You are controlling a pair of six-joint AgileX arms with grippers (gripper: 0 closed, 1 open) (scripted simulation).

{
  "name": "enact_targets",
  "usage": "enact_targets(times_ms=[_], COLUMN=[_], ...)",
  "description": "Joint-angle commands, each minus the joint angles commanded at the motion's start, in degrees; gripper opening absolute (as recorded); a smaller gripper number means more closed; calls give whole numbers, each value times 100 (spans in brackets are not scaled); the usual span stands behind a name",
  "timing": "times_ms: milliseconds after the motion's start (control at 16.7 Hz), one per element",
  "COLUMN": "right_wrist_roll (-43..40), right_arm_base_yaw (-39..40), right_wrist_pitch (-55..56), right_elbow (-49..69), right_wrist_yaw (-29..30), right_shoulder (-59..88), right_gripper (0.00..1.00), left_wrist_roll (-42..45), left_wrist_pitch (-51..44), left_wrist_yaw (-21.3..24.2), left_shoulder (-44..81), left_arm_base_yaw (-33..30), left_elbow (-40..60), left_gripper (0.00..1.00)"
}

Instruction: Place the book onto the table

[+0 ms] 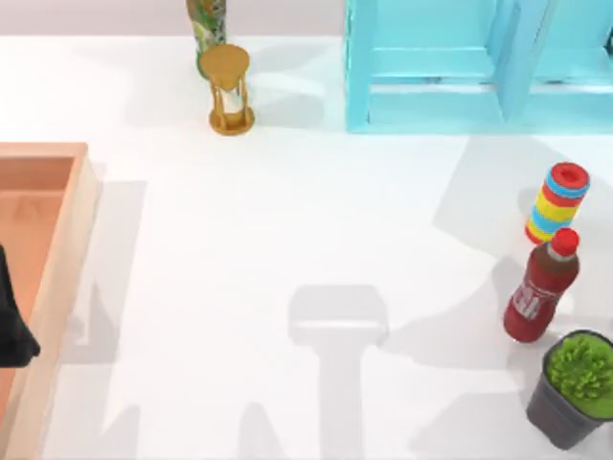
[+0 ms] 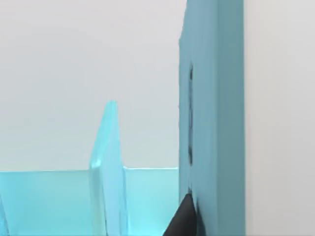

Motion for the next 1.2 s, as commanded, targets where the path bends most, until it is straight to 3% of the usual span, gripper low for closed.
enact_targets(times_ms=[240, 480, 780, 1200], right_wrist_roll=[-71, -577, -1829, -4298], right_arm_base_yaw=[205, 1290, 3697, 7417], right_wrist_pitch=[-21, -108, -163, -204], right_elbow=[-16, -58, -50, -17], right_wrist_yaw=[179, 1111, 2869, 5744], right_shoulder=[96, 329, 731, 1665], right_gripper=[0, 0, 0, 0], left_wrist_roll=[0, 0, 0, 0], left_wrist_pitch=[0, 0, 0, 0], left_wrist_yaw=[0, 0, 0, 0], left_shoulder=[0, 0, 0, 0], left_arm_base_yaw=[0, 0, 0, 0], left_elbow=[0, 0, 0, 0], left_gripper=[100, 100, 100, 100])
